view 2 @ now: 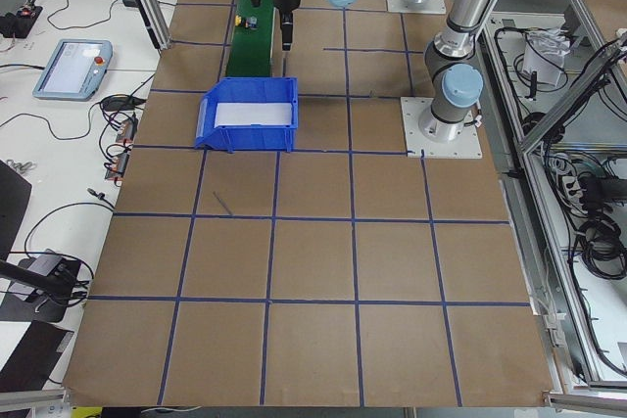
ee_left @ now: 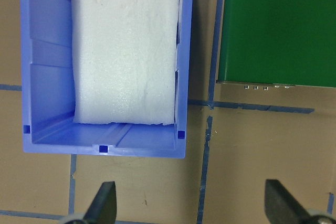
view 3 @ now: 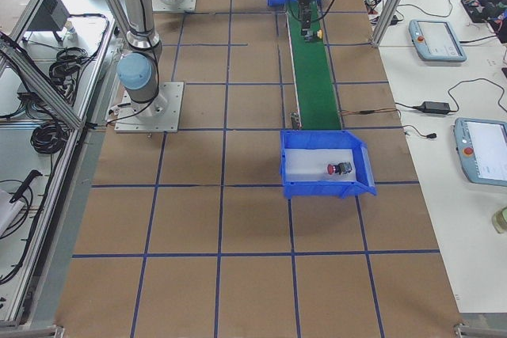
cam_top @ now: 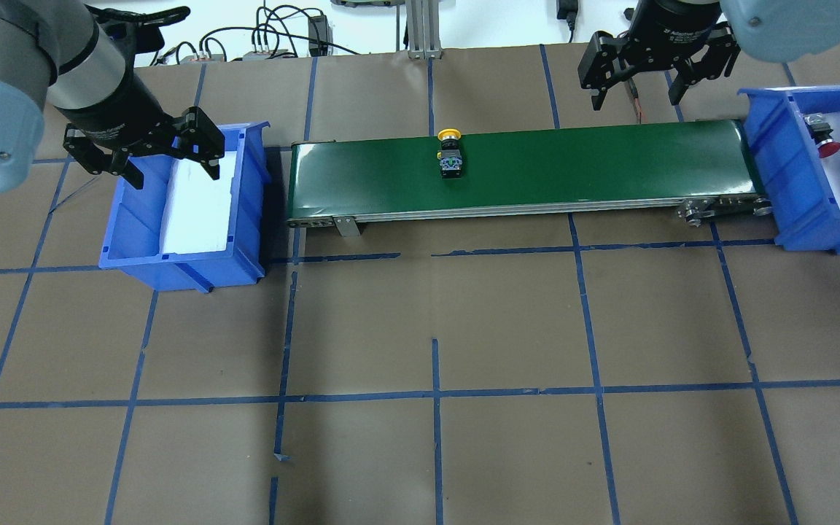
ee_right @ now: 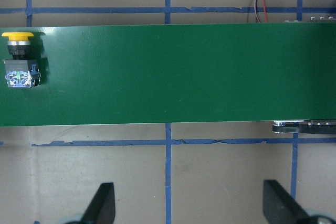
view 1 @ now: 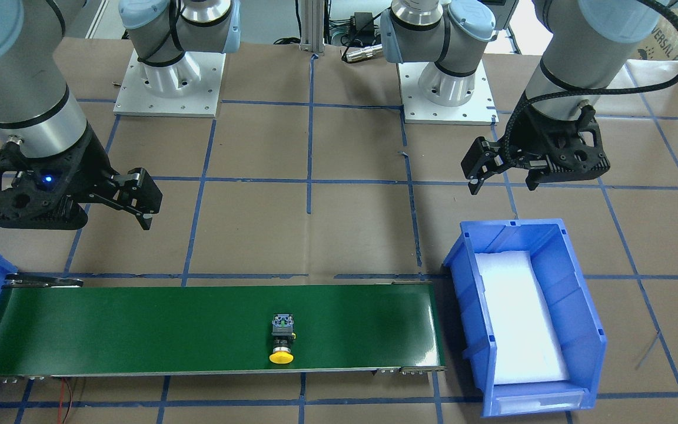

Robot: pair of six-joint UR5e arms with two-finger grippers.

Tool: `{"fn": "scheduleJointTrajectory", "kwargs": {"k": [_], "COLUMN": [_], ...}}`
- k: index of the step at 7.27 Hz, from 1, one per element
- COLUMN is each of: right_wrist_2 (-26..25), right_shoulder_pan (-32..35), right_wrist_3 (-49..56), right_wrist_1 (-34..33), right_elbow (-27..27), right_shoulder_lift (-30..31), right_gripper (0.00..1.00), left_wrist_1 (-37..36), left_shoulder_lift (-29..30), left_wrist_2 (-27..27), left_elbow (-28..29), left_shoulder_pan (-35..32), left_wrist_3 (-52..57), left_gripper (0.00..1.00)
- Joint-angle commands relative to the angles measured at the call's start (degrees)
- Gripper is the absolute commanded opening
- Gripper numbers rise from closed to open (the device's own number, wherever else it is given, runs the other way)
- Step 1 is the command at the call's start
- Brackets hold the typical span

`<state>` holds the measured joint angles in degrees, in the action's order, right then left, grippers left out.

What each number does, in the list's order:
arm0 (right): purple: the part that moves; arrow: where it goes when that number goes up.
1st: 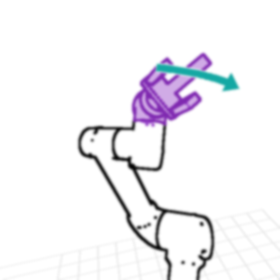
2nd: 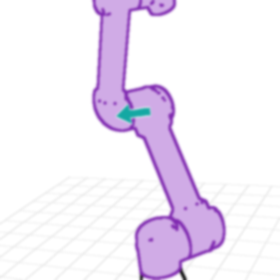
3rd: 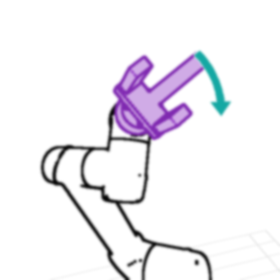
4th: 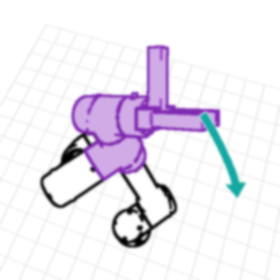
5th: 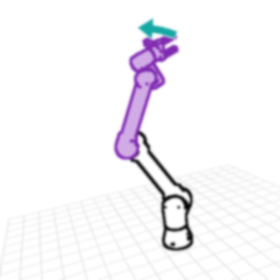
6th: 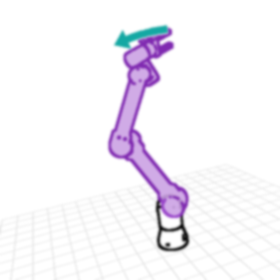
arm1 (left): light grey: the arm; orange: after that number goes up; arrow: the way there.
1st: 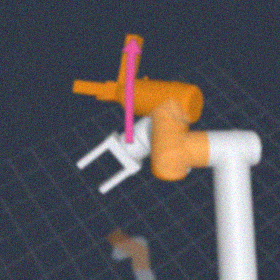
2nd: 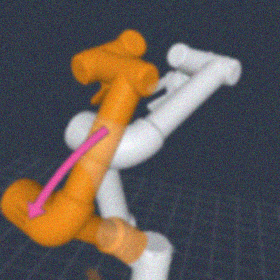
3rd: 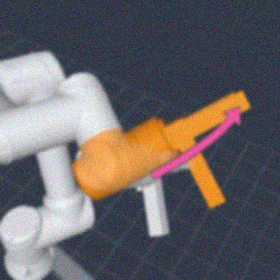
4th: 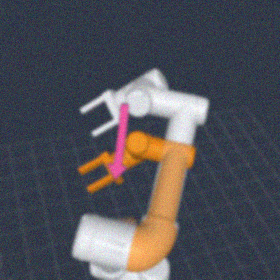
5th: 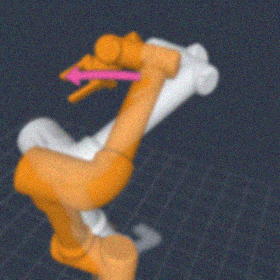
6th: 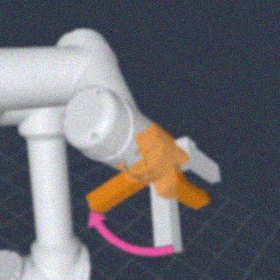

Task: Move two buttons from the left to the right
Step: 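Follow the yellow-capped button along the belt with the right gripper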

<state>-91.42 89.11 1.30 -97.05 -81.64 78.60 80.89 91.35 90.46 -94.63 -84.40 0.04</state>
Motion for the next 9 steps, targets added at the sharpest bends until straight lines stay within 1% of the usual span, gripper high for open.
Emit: {"fn": "scheduleJointTrajectory", "kwargs": {"k": [1, 4, 6, 9], "right_wrist_2": [-0.34, -0.78, -0.78, -0.78], "right_shoulder_pan": [-0.08, -0.08, 0.80, 1.42], "right_wrist_3": [-0.15, -0.24, -0.16, -0.24], "right_wrist_1": [0.46, 4.84, 5.03, 4.86], "right_elbow": [-1.15, -0.37, -0.54, -0.37], "right_shoulder_lift": [0.32, 0.85, 1.90, 1.47], "right_gripper": [1.00, 1.00, 1.00, 1.00], "left_wrist_1": [0.14, 0.50, 0.24, -0.03], "left_shoulder_lift": [-0.29, -2.13, -2.05, -1.79], "left_wrist_2": [0.07, -0.54, -0.11, -0.46], "left_elbow": [-0.47, -2.66, -2.67, -2.67], "left_shoulder_pan": [-0.06, -0.15, 0.20, 0.38], "left_wrist_3": [-0.21, -0.92, -0.31, -0.22], "left_gripper": [1.00, 1.00, 1.00, 1.00]}}
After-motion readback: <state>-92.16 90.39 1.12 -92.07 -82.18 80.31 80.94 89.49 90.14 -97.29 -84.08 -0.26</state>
